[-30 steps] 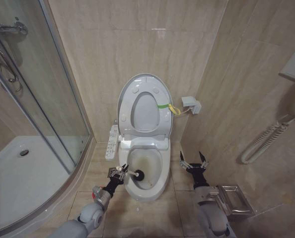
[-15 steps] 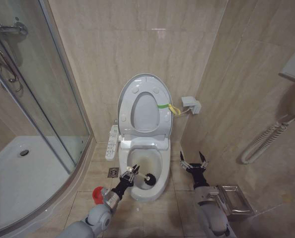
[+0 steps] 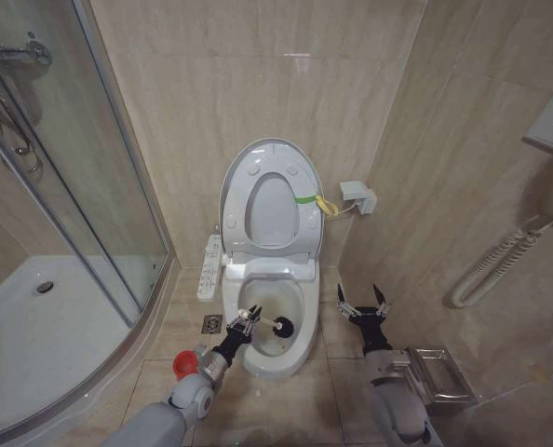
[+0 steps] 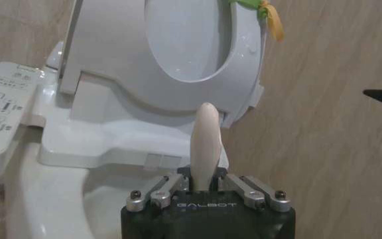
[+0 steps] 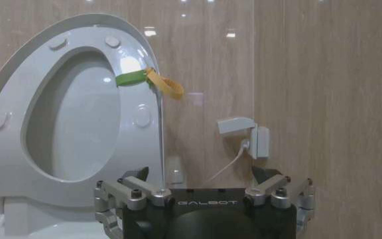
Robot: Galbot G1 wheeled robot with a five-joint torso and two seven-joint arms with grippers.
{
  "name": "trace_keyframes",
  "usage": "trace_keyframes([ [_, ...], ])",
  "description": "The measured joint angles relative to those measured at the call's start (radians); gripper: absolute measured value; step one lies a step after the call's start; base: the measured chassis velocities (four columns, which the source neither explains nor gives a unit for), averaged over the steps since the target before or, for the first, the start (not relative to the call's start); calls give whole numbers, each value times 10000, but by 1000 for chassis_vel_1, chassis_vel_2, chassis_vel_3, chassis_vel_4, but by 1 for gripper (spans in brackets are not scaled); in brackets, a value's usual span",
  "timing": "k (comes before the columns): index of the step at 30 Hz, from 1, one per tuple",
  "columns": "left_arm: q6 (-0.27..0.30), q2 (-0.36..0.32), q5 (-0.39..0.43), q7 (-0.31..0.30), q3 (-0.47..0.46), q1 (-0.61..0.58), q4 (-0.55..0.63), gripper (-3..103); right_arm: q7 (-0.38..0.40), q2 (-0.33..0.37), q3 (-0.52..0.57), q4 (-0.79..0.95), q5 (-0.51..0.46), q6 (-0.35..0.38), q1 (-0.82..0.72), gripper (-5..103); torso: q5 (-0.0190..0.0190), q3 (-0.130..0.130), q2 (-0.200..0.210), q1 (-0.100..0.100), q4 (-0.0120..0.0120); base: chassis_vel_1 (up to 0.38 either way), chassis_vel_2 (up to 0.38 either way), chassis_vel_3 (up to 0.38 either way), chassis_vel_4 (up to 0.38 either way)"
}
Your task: Open the toilet lid, clean the toilet bowl with a toilet brush, close the toilet lid, and flush.
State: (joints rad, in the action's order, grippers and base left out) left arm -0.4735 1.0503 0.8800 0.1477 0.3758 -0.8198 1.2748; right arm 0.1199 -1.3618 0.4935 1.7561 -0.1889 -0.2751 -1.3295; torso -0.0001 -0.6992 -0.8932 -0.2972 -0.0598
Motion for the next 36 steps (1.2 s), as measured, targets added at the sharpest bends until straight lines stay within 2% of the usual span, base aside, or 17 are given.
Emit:
trace_keyframes([
  [3,89,-525,-155,-90,28,-473,779,19,0,0,0,0,0,0,0,100,1,0,0,1,6,0,0,0,0],
  [9,98,-709,-284,-127,8,-789,1204,19,-1,0,0,0,0,0,0,100,1,1,-1,1,4,0,0,0,0],
  [18,206,-204,-12,-344,-166,-43,-192,19,0,0,0,0,0,0,0,100,0,0,0,0,0,0,0,0,0],
  [20,202,-209,-2,-342,-170,-19,-186,19,0,0,0,0,0,0,0,100,0,0,0,0,0,0,0,0,0],
  [26,247,-545,-168,-507,-95,-528,940,19,0,0,0,0,0,0,0,100,0,0,0,0,4,0,0,0,0],
  [30,664,-814,-457,-1237,-46,-1229,1998,19,0,0,0,0,0,0,0,100,3,1,-1,1,6,0,0,0,0],
  [36,763,-782,-664,-1541,-118,-1330,1838,19,0,0,0,0,0,0,0,100,1,1,0,1,3,0,0,0,0],
])
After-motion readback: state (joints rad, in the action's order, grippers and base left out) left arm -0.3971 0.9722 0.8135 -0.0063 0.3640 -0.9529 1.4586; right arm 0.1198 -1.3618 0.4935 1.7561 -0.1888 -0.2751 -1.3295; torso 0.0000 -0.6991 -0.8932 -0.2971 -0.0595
